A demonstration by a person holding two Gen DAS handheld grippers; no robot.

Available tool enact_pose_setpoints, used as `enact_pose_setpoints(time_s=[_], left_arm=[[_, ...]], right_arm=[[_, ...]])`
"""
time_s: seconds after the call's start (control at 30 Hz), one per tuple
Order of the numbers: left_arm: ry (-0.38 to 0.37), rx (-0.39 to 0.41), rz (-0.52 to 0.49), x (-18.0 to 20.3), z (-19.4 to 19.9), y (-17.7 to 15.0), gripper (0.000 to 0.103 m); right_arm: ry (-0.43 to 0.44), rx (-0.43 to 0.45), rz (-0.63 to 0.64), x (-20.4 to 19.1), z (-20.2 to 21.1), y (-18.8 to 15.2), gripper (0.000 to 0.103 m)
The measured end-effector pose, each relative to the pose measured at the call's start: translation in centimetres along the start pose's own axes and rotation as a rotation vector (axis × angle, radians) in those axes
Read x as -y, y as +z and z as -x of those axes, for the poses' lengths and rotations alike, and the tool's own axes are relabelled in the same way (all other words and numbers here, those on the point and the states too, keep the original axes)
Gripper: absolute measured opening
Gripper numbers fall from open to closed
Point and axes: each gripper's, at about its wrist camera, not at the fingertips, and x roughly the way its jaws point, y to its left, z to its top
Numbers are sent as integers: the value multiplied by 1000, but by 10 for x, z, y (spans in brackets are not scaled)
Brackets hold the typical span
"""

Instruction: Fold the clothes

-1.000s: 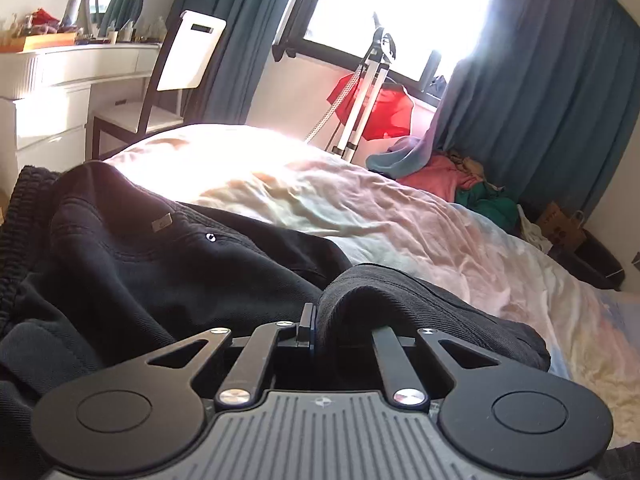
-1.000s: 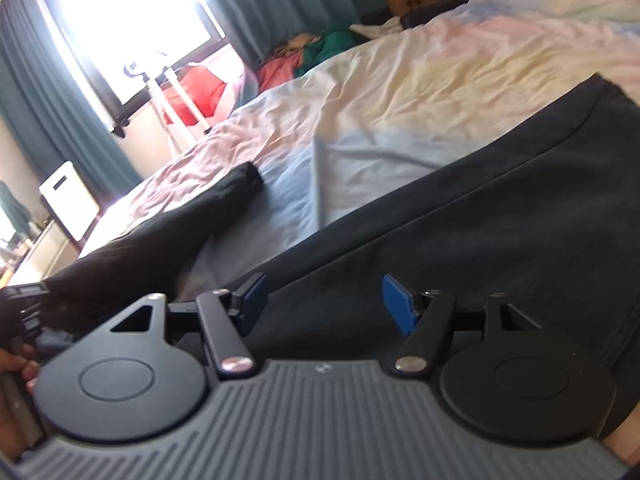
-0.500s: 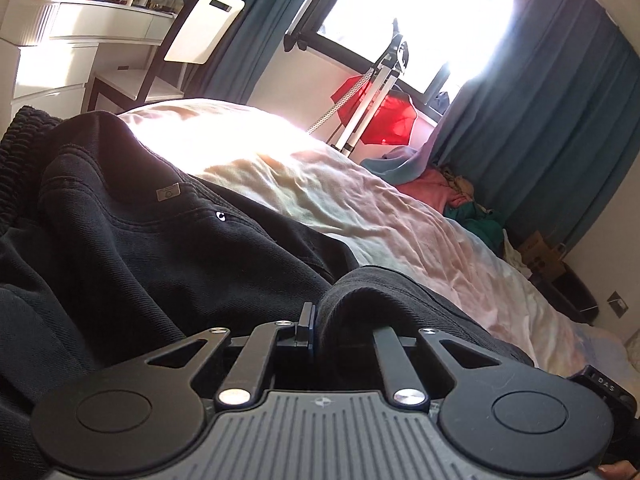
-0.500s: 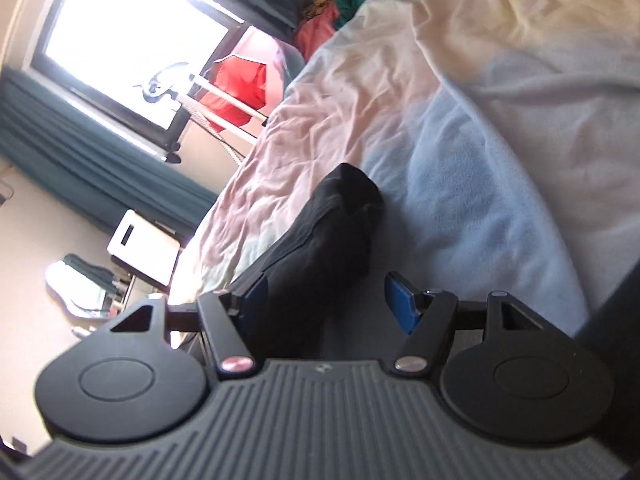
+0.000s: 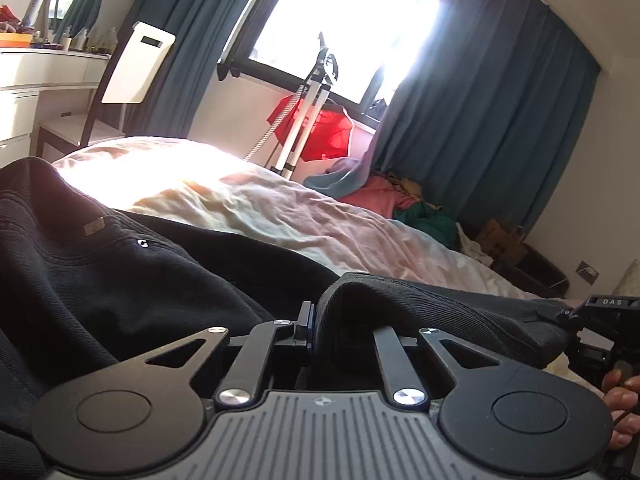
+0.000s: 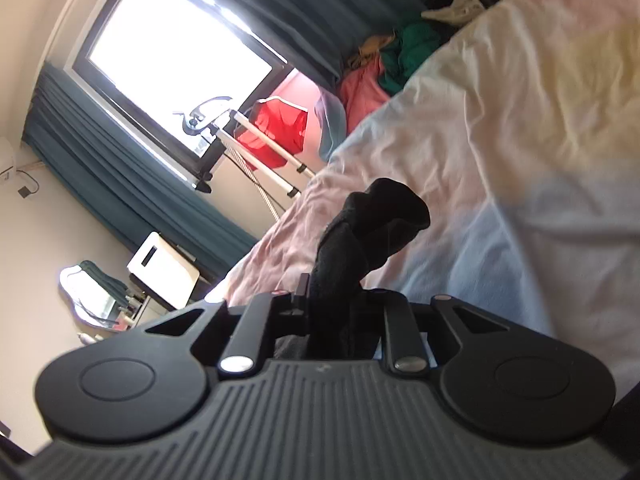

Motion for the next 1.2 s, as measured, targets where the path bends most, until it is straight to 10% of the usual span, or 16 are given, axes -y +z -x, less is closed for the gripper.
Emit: enact_pose_setpoints(time_s=[0.27,0.5,0.63,0.73,0.9,1.2], left_arm=[[-251,-65,-110,70,5,-26,40],[-289,-140,-187,95,-10,-61,52],[-270,-170,-198,94,-24,-72,53],[-264,-177,-196,90,-32,-73,53],[-243,-190,-197,88,-35,-76,53],[-205,-175,-126,73,-7,-66,54]], right_arm=[[-260,285,226,-17,100,66,18],[-503,235,284,49,42,90,20],[-444,151,122,103,20,84,33],[-396,179,31,120,38,77,66],[-344,221,-220,134,84,64,76],[-186,-108,-618,169,66,-1,78]])
